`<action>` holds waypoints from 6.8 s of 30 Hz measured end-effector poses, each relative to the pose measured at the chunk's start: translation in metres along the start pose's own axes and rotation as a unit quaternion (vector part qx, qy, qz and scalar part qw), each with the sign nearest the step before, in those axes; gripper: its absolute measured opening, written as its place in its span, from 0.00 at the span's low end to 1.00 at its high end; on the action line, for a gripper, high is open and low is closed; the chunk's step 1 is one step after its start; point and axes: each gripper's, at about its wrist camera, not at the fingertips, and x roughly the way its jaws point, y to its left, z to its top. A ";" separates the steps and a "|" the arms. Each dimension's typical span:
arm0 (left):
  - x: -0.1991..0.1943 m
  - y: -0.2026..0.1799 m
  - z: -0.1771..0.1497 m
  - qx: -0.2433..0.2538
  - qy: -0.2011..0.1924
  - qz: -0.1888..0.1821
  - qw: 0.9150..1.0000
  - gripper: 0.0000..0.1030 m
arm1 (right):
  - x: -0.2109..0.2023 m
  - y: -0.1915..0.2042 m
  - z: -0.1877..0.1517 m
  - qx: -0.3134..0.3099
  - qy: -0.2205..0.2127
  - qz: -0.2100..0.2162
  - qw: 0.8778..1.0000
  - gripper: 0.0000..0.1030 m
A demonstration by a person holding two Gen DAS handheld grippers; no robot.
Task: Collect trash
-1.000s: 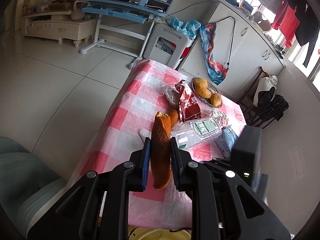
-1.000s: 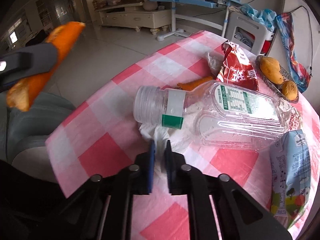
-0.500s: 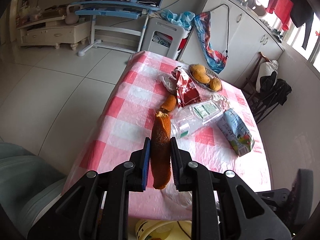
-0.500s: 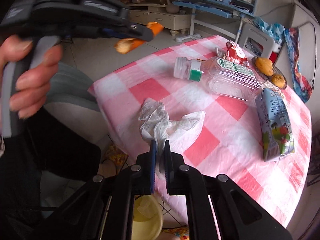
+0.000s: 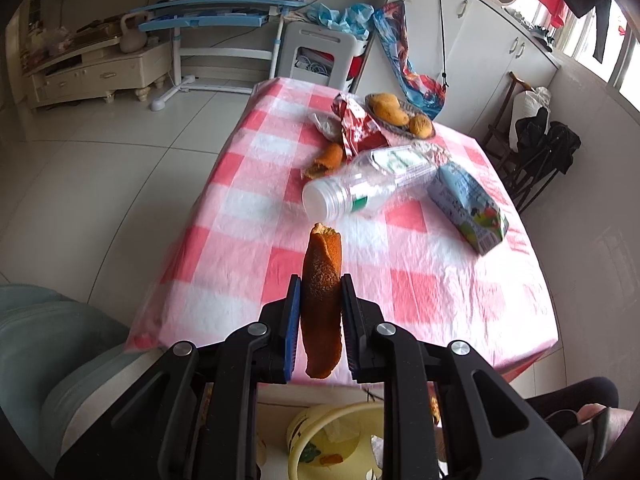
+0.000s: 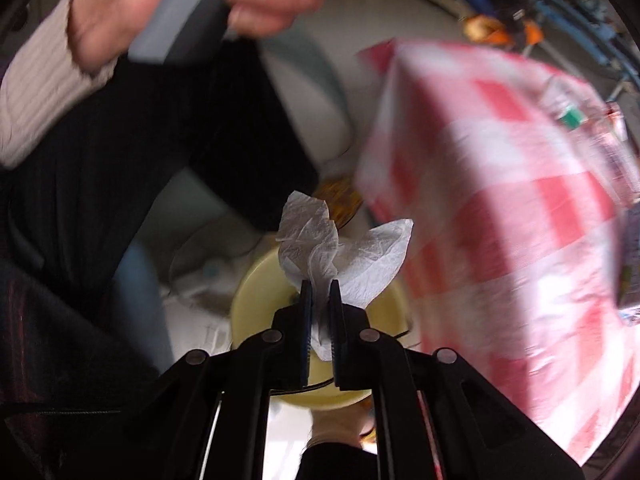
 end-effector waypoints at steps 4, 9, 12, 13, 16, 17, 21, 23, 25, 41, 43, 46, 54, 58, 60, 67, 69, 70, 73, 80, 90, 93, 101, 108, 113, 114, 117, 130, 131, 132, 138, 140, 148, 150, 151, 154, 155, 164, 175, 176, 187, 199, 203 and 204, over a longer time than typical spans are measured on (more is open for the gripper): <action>0.000 -0.006 -0.023 0.011 0.019 0.003 1.000 0.17 | 0.014 -0.004 -0.012 0.008 0.011 -0.014 1.000 0.41; 0.002 -0.018 -0.049 0.029 0.043 0.005 0.999 0.17 | -0.002 -0.021 -0.024 0.052 -0.032 -0.044 0.997 0.55; 0.003 -0.027 -0.065 0.042 0.059 0.003 0.997 0.17 | -0.018 -0.026 -0.025 0.077 -0.066 -0.080 0.992 0.59; 0.004 -0.031 -0.071 0.047 0.067 0.002 0.997 0.17 | -0.022 -0.030 -0.026 0.084 -0.073 -0.101 0.989 0.64; 0.008 -0.040 -0.093 0.061 0.096 0.001 0.994 0.17 | -0.025 -0.036 -0.026 0.092 -0.068 -0.191 0.975 0.73; 0.010 -0.043 -0.102 0.067 0.113 0.000 0.991 0.18 | -0.023 -0.038 -0.026 0.092 -0.061 -0.211 0.971 0.73; 0.021 -0.060 -0.131 0.112 0.177 -0.005 0.978 0.31 | -0.019 -0.042 -0.029 0.087 -0.040 -0.270 0.958 0.76; 0.017 -0.067 -0.135 0.131 0.169 0.005 0.977 0.44 | -0.018 -0.043 -0.028 0.084 -0.036 -0.290 0.953 0.80; 0.011 -0.067 -0.132 0.127 0.149 0.008 0.981 0.59 | -0.021 -0.047 -0.029 0.086 -0.036 -0.299 0.950 0.81; -0.018 -0.037 -0.098 0.044 -0.021 0.073 0.996 0.78 | -0.011 -0.025 -0.020 0.028 -0.066 -0.319 0.945 0.89; -0.017 -0.040 -0.097 0.053 -0.022 0.077 0.995 0.78 | -0.009 -0.024 -0.020 0.022 -0.060 -0.321 0.945 0.89; -0.018 -0.043 -0.099 0.066 -0.025 0.085 0.994 0.79 | -0.008 -0.025 -0.019 0.023 -0.059 -0.322 0.945 0.89; -0.016 -0.044 -0.100 0.067 -0.023 0.086 0.994 0.79 | -0.003 -0.023 -0.017 0.017 -0.055 -0.320 0.946 0.89; -0.015 -0.043 -0.099 0.065 -0.022 0.085 0.994 0.79 | -0.001 -0.022 -0.016 0.012 -0.052 -0.322 0.945 0.89; -0.014 -0.043 -0.099 0.065 -0.020 0.084 0.994 0.80 | 0.000 -0.021 -0.016 0.010 -0.052 -0.324 0.945 0.89; -0.012 -0.045 -0.100 0.067 -0.018 0.084 0.994 0.80 | 0.002 -0.019 -0.016 0.006 -0.051 -0.328 0.943 0.89; -0.012 -0.045 -0.100 0.066 -0.018 0.083 0.994 0.80 | 0.001 -0.019 -0.016 0.005 -0.052 -0.329 0.943 0.89; -0.012 -0.044 -0.099 0.064 -0.018 0.081 0.994 0.80 | 0.001 -0.019 -0.015 0.006 -0.052 -0.329 0.943 0.90; -0.013 -0.044 -0.091 0.059 -0.022 0.073 0.995 0.80 | 0.001 -0.020 -0.014 0.003 -0.050 -0.332 0.942 0.90; -0.020 -0.048 -0.040 0.086 -0.060 0.067 0.992 0.81 | -0.009 -0.033 -0.010 0.013 -0.045 -0.355 0.933 0.90; 0.045 -0.081 0.036 0.189 -0.049 0.071 0.978 0.82 | -0.036 -0.086 -0.011 0.046 -0.067 -0.367 0.927 0.93; 0.065 -0.093 0.052 0.215 -0.048 0.069 0.973 0.82 | -0.049 -0.105 -0.007 0.069 -0.087 -0.372 0.921 0.92; 0.103 -0.115 0.082 0.258 -0.042 0.059 0.964 0.82 | -0.074 -0.142 0.001 0.112 -0.162 -0.401 0.895 0.92; 0.122 -0.129 0.091 0.269 -0.029 0.050 0.962 0.82 | -0.067 -0.184 0.005 0.145 -0.139 -0.408 0.891 0.92; 0.131 -0.138 0.086 0.294 -0.022 0.056 0.954 0.82 | -0.067 -0.194 0.004 0.159 -0.138 -0.406 0.889 0.92; 0.133 -0.138 0.085 0.295 -0.019 0.055 0.954 0.82 | -0.068 -0.194 0.003 0.161 -0.138 -0.405 0.890 0.92; 0.135 -0.139 0.084 0.301 -0.019 0.060 0.951 0.82 | -0.067 -0.199 0.002 0.167 -0.135 -0.401 0.891 0.92; 0.140 -0.139 0.087 0.307 -0.021 0.073 0.949 0.82 | -0.065 -0.222 -0.004 0.207 -0.130 -0.371 0.896 0.92; 0.140 -0.139 0.086 0.307 -0.021 0.073 0.949 0.82 | -0.064 -0.222 -0.004 0.208 -0.130 -0.369 0.897 0.92; 0.140 -0.139 0.086 0.307 -0.021 0.073 0.949 0.82 | -0.064 -0.222 -0.004 0.208 -0.130 -0.368 0.897 0.92; 0.141 -0.139 0.087 0.307 -0.021 0.074 0.949 0.82 | -0.063 -0.223 -0.003 0.207 -0.129 -0.362 0.900 0.92; 0.141 -0.138 0.088 0.305 -0.023 0.080 0.949 0.82 | -0.063 -0.224 -0.004 0.208 -0.128 -0.358 0.901 0.92; 0.147 -0.126 0.092 0.284 0.000 0.072 0.956 0.65 | -0.052 -0.235 -0.009 0.235 -0.107 -0.303 0.917 0.32; 0.139 -0.123 0.094 0.267 0.000 0.047 0.962 0.60 | -0.056 -0.232 -0.011 0.235 -0.118 -0.296 0.918 0.32; 0.136 -0.119 0.095 0.257 -0.003 0.041 0.966 0.59 | -0.057 -0.230 -0.012 0.235 -0.123 -0.292 0.919 0.32; 0.122 -0.109 0.097 0.232 -0.013 0.039 0.972 0.58 | -0.064 -0.222 -0.014 0.231 -0.145 -0.279 0.921 0.32; 0.116 -0.103 0.097 0.219 -0.014 0.034 0.975 0.58 | -0.067 -0.217 -0.014 0.226 -0.153 -0.276 0.921 0.32; 0.063 -0.060 0.079 0.129 -0.013 -0.010 0.992 0.57 | -0.083 -0.160 -0.006 0.160 -0.212 -0.195 0.944 0.32; 0.012 -0.027 0.025 0.097 -0.010 0.014 0.995 0.57 | -0.028 -0.047 0.006 0.007 -0.124 -0.062 0.990 0.32; 0.009 -0.027 0.020 0.098 -0.009 0.014 0.995 0.57 | -0.023 -0.039 0.005 -0.002 -0.115 -0.054 0.992 0.32; -0.015 -0.039 -0.031 0.104 0.008 0.010 0.995 0.57 | 0.024 0.004 -0.012 -0.063 -0.027 -0.057 0.996 0.40; -0.031 -0.051 -0.108 0.107 0.094 -0.005 0.990 0.57 | -0.007 -0.019 -0.033 -0.002 -0.077 -0.196 0.978 0.66; -0.031 -0.068 -0.147 0.147 0.159 -0.017 0.976 0.56 | -0.020 -0.038 -0.038 0.047 -0.082 -0.254 0.963 0.68; -0.034 -0.071 -0.150 0.158 0.161 -0.018 0.974 0.56 | -0.022 -0.041 -0.039 0.055 -0.085 -0.261 0.960 0.68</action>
